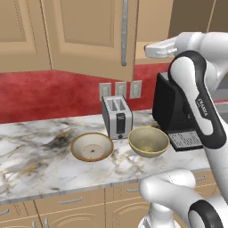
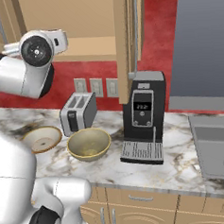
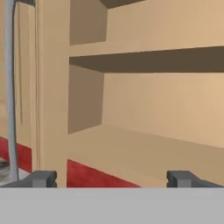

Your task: Open the cabinet. Pick the bowls from the counter and place them in the cabinet. Then close the cabinet.

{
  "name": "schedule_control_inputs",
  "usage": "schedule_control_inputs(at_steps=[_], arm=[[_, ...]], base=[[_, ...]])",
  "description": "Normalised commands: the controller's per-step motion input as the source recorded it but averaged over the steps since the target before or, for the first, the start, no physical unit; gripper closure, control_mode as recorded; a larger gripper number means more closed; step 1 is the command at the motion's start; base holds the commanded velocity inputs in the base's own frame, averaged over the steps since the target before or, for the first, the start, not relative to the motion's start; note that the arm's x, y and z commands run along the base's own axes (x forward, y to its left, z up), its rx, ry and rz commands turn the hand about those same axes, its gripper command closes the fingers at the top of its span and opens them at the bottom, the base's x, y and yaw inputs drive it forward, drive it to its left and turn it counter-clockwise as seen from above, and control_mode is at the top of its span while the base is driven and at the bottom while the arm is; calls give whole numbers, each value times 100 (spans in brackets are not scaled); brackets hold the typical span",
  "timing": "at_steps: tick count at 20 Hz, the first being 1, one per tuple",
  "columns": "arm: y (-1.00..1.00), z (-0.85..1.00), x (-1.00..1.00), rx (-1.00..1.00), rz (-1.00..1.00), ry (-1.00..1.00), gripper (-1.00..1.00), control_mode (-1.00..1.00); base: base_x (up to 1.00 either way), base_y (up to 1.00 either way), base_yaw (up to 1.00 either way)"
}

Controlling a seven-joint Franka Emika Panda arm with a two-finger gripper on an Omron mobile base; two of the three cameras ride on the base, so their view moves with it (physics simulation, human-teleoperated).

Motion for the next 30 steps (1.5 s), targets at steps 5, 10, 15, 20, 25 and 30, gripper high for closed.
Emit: schedule_control_inputs(at_steps=[5, 10, 15, 20, 25, 30], arm=[[37, 0, 0, -1, 18, 3, -100, -100], [55, 0, 0, -4, 11, 1, -100, -100], [46, 0, 0, -3, 7, 0, -100, -100], [45, 0, 0, -5, 9, 0, -100, -100], [45, 0, 0, -6, 12, 0, -100, -100], [45, 0, -5, -7, 13, 0, -100, -100]], base=[[0, 0, 0], [0, 0, 0], [0, 0, 0], [0, 0, 0], [0, 0, 0], [0, 0, 0]])
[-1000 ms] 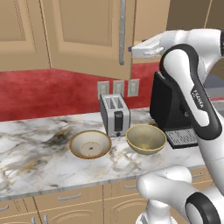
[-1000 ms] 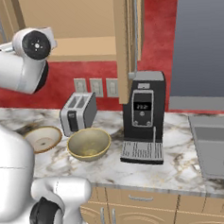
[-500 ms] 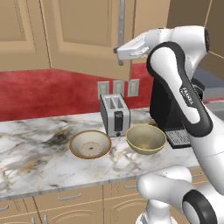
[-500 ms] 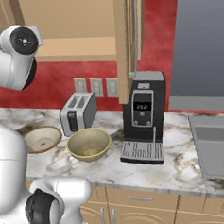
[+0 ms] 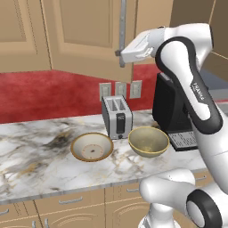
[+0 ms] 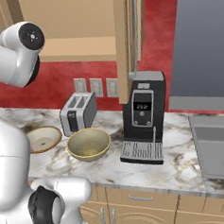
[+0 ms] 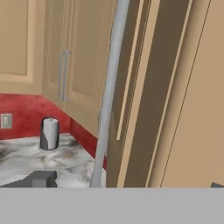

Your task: Open the cabinet. Pick the bowls from the counter and place them in the cabinet. Then close the cabinet.

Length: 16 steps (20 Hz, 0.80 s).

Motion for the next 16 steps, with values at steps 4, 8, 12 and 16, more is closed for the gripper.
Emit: schedule_control_inputs(at_steps=[4, 8, 12, 16], arm=[[46, 0, -16, -7, 14, 0, -100, -100], [59, 0, -18, -8, 7, 0, -100, -100], [62, 0, -14, -8, 2, -1, -100, -100], [60, 0, -16, -7, 1, -2, -100, -100]], base=[[0, 0, 0], [0, 0, 0], [0, 0, 0], [0, 0, 0]])
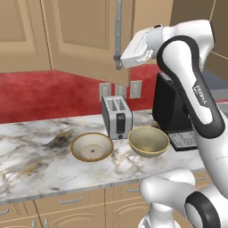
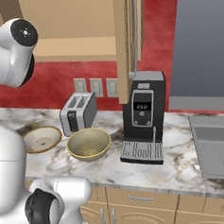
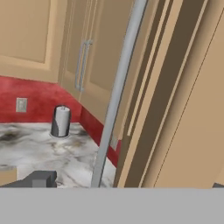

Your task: Open the cabinet. Pick the bowls from the counter and place them in the cabinet. Then close the cabinet.

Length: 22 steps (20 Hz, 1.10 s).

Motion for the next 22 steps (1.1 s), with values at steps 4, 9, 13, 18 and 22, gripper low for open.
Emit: schedule_control_inputs(at_steps=[4, 9, 13, 18, 22], arm=[[55, 0, -16, -5, 0, -2, -100, -100], [54, 0, -11, -4, 0, 0, -100, -100], [51, 0, -14, -3, 0, 0, -100, -100], [50, 0, -16, -3, 0, 0, -100, -100], [48, 0, -13, -1, 0, 0, -100, -100]], base=[[0, 0, 0], [0, 0, 0], [0, 0, 0], [0, 0, 0], [0, 0, 0]])
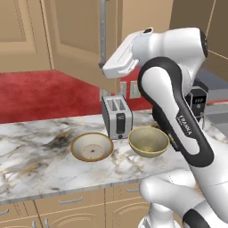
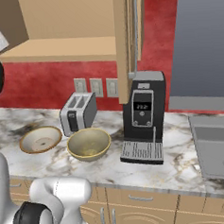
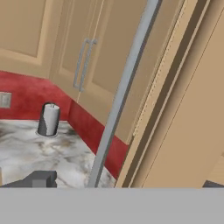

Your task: Open the cabinet. Pick the bowls from the counter and place them in the cabinet. Then close the cabinet.

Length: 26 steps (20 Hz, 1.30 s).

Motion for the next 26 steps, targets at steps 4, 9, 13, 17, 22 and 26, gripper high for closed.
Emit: schedule_control_inputs(at_steps=[4, 9, 13, 17, 22, 26], arm=[[44, 0, -9, -1, 0, 0, -100, -100], [37, 0, -1, -1, 1, 0, -100, -100], [40, -2, 0, -1, 1, 0, -100, -100], [33, -6, 0, 0, 1, 1, -100, -100], [29, -12, 0, 0, 0, 2, -100, -100], [23, -20, 0, 0, 0, 7, -100, -100]], base=[[0, 0, 0], [0, 0, 0], [0, 0, 0], [0, 0, 0], [0, 0, 0], [0, 0, 0]])
